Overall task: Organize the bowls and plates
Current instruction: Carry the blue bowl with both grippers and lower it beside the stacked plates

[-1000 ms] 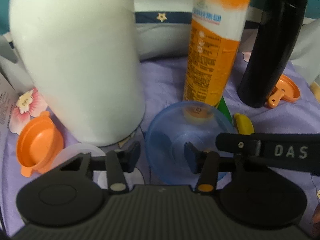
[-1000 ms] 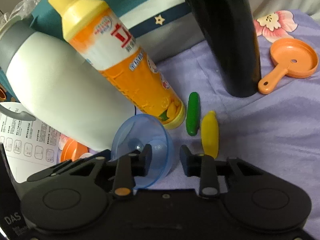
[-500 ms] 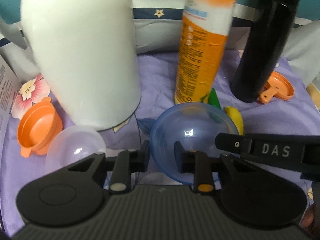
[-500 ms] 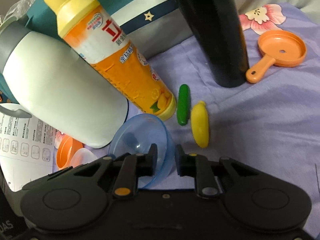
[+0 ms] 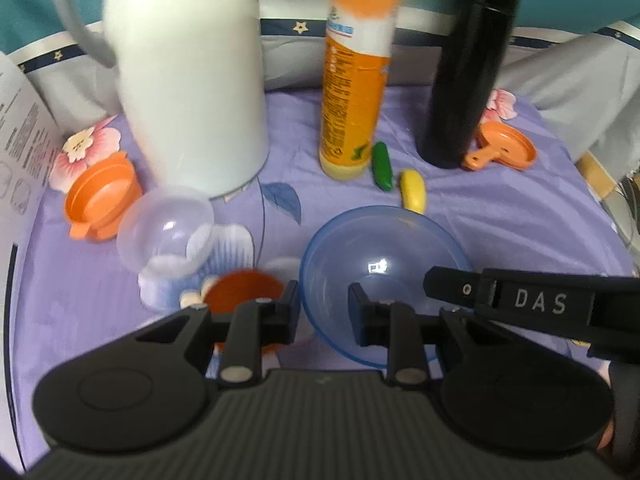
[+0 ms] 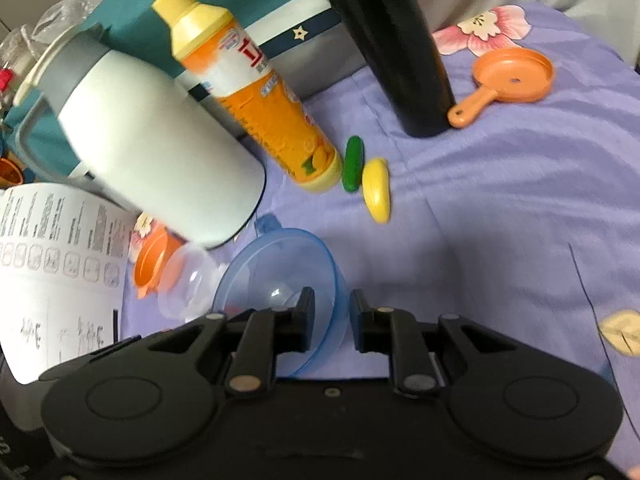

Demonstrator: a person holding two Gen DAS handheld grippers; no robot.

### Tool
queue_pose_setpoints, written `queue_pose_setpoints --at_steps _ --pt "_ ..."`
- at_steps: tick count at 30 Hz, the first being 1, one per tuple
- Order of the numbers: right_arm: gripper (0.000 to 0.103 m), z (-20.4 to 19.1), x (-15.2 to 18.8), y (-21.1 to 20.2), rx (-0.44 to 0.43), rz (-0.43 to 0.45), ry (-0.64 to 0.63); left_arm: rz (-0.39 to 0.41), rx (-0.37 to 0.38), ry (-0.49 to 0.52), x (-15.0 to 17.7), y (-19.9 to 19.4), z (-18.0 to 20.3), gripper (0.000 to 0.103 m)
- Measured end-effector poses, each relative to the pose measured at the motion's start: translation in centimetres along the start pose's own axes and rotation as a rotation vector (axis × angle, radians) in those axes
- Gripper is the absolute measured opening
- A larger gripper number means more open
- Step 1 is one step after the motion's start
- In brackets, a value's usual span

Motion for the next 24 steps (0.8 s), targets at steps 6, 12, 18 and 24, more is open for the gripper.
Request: queue_pose_setpoints --at_steps 6,12,18,24 --pt "0.019 0.4 3.6 -3.3 -0.005 -0.026 -0.018 0.008 0.015 -0.008 2.5 -3.8 1.0 0.024" --pt "0.019 1.2 6.7 -6.6 -0.009 -0.030 -0.034 0.008 0.033 -0.019 5.8 -6.8 2.1 0.024" --pt "0.019 1.9 9.5 -9.1 -0.005 -0.044 -0.073 -0.028 0.039 -0.023 9.5 -8.6 2.7 0.024" --pt "0.019 2.2 12.0 -10.4 -0.005 -0.077 -0.109 -0.066 0.040 -0.034 12.8 -9.5 2.6 0.024"
Point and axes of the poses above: each gripper's, at about its wrist camera, not at the fingertips, and y roughly the way its jaws point, z to its right, x to its underside, the point moved 3 cm from there along y, roughly the way its jaws point
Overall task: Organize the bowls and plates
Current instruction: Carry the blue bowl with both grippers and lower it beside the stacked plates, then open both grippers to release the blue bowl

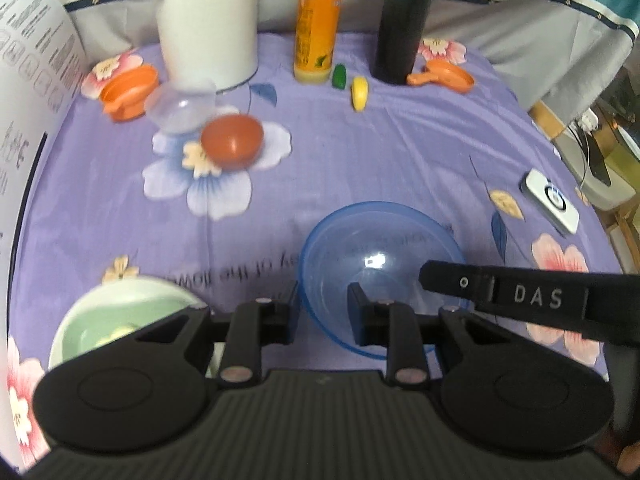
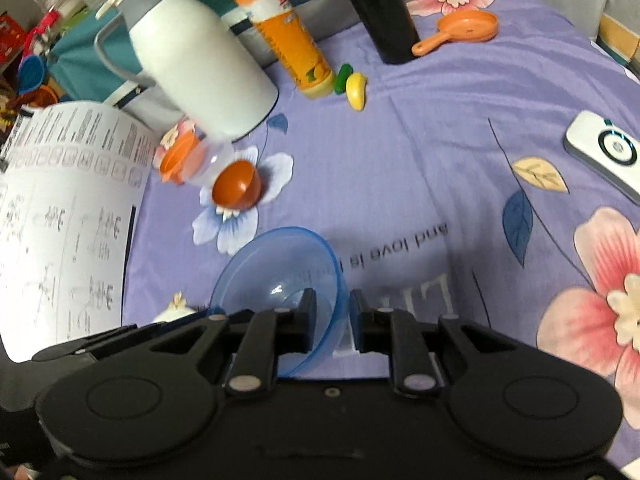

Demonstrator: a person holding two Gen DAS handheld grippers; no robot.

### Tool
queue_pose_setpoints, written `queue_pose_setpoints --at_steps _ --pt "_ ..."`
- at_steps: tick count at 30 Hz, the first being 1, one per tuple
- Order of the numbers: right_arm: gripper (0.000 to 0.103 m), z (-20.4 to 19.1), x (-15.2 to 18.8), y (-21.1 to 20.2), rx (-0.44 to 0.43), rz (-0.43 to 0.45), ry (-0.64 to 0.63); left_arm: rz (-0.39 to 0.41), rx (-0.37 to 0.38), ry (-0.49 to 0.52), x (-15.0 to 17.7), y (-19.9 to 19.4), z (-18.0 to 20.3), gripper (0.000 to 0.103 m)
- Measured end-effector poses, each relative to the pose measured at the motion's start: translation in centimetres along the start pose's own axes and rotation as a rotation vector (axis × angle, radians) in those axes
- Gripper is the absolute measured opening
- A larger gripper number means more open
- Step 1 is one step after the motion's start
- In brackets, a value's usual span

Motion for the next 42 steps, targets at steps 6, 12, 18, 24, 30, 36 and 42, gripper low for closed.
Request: queue_pose_setpoints --at_steps 6,12,18,24,30,36,42 --pt "0.019 -0.2 2.0 -0.1 0.011 -0.036 -0.034 -0.024 -0.002 -0.008 2.1 -0.3 -0.3 0.024" --pt "0.019 -0.5 2.8 0.0 0.015 -0.060 -0.048 -0.037 -0.002 -0.016 3.0 -0.2 -0.6 0.024" --pt "0.019 -0.5 2.8 0.4 0.018 -0.076 -0.041 -0.050 -0.002 -0.016 3.2 0.3 -0.6 0.024" --pt "0.019 -0.1 2.7 0.9 0.022 -0.091 -0.031 -0.067 0.003 -0.018 3.3 0.9 -0.6 0.024" --pt "0.019 0.2 2.7 1.4 0.026 -0.103 -0.018 -0.081 0.006 -0.014 3.5 1.5 -0.4 0.024" --pt "0.057 0.1 2.6 1.4 0.049 -0.085 -0.027 -0.057 -0.019 0.003 3.5 1.3 -0.4 0.083" --pt "0.098 0.1 1.7 0.2 0.090 -0.016 -0.052 0.017 -0.066 0.010 2.9 -0.5 -0.7 0.103"
Point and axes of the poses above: each gripper's, at about its wrist camera, not at the fingertips, and y roughly the way its jaws point, z to its right, x to its underside, the point moved 3 cm from there along y, roughly the way its jaws point
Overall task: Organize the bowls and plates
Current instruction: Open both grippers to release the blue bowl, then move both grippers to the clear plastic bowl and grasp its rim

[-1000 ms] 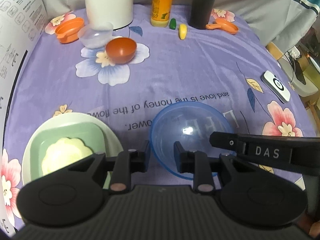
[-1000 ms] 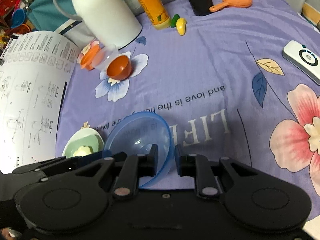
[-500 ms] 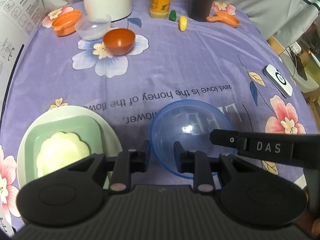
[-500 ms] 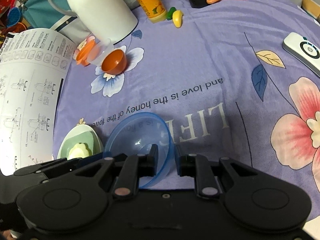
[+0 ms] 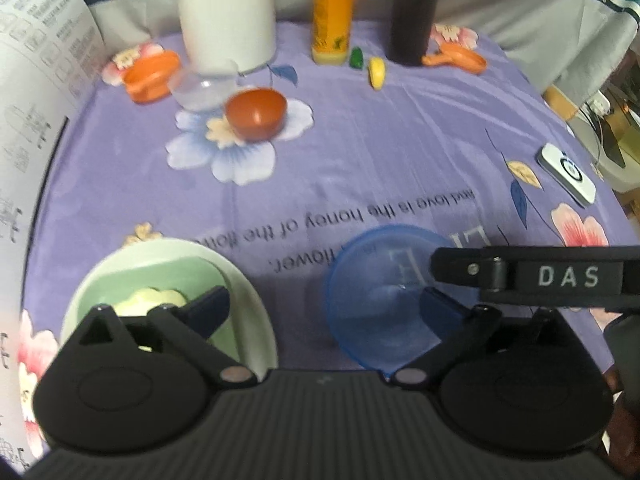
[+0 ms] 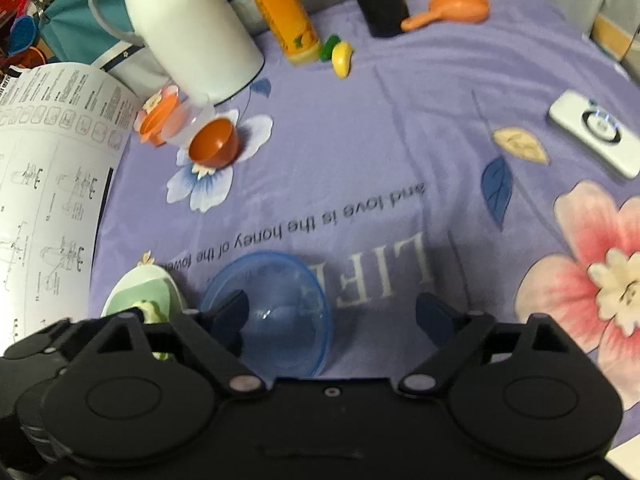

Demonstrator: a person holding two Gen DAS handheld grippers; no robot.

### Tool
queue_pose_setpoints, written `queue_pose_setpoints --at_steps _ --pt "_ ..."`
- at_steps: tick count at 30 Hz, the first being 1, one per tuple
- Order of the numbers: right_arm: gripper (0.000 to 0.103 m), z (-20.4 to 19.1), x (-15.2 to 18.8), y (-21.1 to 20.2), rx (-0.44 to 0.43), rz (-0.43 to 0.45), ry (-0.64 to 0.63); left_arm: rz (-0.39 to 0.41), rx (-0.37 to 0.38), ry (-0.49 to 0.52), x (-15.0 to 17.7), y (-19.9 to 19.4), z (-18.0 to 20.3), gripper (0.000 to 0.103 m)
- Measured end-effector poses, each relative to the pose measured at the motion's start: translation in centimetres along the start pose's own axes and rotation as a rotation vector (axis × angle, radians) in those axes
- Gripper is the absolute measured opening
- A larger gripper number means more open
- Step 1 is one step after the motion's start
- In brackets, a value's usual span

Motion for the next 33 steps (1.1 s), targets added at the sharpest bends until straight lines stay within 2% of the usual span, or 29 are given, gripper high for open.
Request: queue_pose_setpoints --at_steps 2,7,21,33 --pt "0.103 0.2 -0.3 -0.4 0.002 0.024 0.008 0.014 -0.007 -0.005 -0.2 -0.5 -0.3 0.103" --pt "0.103 0.5 -0.6 -1.1 0.008 0.054 0.019 0.045 -0.015 -0.035 -0.6 -1.1 -1.1 0.103" --pt "0.103 0.1 -0.5 -1.4 0.033 0.058 0.006 0.065 0.004 -0.082 -0.2 -1.6 -2.6 0.103" --pt "0.103 -3.1 -1.6 -1.2 0.025 0.053 -0.065 0.102 -0.011 -0.130 -0.6 -1.8 -6.0 0.103"
Point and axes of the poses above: each gripper's, at about its wrist camera, not at the fingertips, and y roughly the way its jaws point, z to its right, x to its underside, the point moved 3 cm from there along y, roughly the way its jaws point
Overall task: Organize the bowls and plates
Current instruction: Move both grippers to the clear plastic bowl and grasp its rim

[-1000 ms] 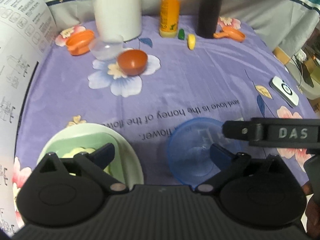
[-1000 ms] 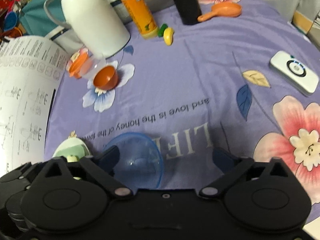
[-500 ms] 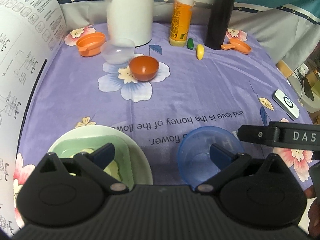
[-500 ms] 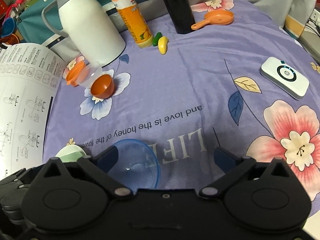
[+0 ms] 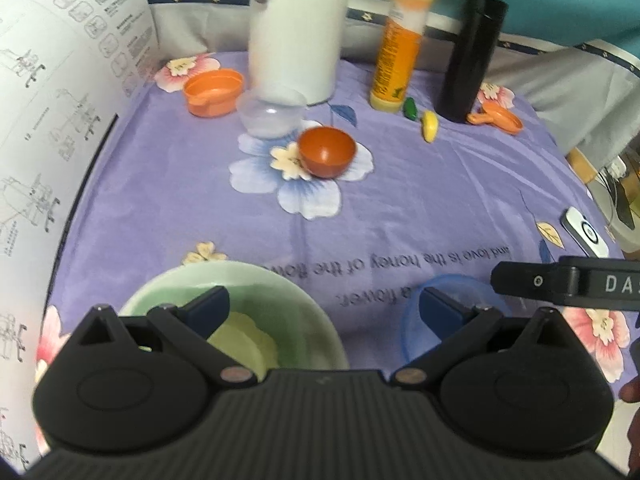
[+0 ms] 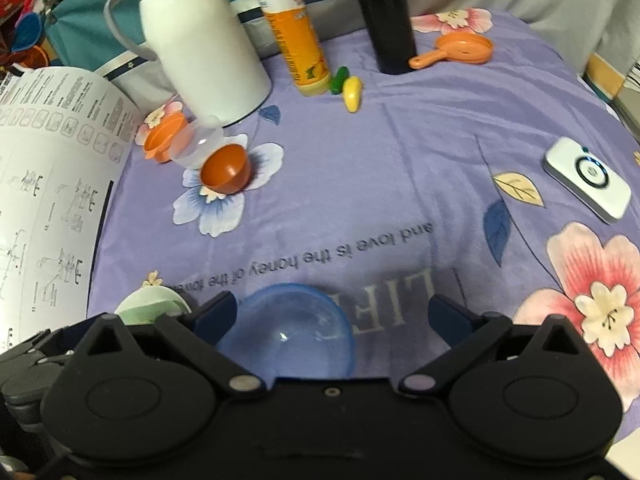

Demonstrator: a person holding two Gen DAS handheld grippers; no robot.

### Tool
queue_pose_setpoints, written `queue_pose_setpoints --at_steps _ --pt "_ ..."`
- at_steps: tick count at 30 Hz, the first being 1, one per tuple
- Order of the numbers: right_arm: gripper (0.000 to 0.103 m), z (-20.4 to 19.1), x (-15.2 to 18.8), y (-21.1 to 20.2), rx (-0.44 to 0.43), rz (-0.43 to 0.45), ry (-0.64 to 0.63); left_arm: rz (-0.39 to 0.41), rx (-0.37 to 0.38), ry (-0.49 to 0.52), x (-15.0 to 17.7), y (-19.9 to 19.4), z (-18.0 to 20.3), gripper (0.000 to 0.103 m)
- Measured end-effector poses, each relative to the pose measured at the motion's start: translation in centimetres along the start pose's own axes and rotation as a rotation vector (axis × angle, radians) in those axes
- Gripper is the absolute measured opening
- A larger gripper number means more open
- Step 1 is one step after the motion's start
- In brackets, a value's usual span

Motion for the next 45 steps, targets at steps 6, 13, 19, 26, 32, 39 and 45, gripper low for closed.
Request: queue_pose_setpoints --at_steps 6,13,19,26,32,39,45 --pt "0.103 -3.3 -1.7 0.3 -0.018 0.019 -0.063 0.050 -0.043 -0.011 -2.0 -0.1 -3.0 0.103" --pt "0.103 -7.7 -5.2 1.8 -0.042 0.038 -0.118 0.104 -0.101 -0.023 -5.7 0.8 -7.1 0.103" --pt "0.103 -11.2 -9.4 3.9 -0.060 0.064 -0.161 0.139 -0.107 -0.065 -9.1 2.8 -10.0 0.103" --pt "0.103 -13.8 -13.5 8.1 -0.086 0.069 -0.162 0.149 -0.115 -0.054 -12.9 6.8 -11.3 0.103" --pt "0.098 -12.8 -16.4 12.9 -0.086 0.036 -0.055 0.127 -0.115 -0.079 -15.1 11.1 -11.7 0.099" --pt "0.067 -12.2 -17.9 17.7 -0.095 -0.015 -0.017 0.076 -0.079 -0.098 -16.1 15.6 -10.8 0.082" --pt "0.039 -12.7 -18.0 20.6 -0.126 -0.058 -0.021 0.044 -0.058 -0.115 -16.4 17.9 -10.3 0.062"
Point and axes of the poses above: each gripper's, at about its wrist camera, not at the fingertips, and y roughly the way its jaws point, z to its right, x to its underside, the point moved 3 cm from there along y, roughly the way its jaws point
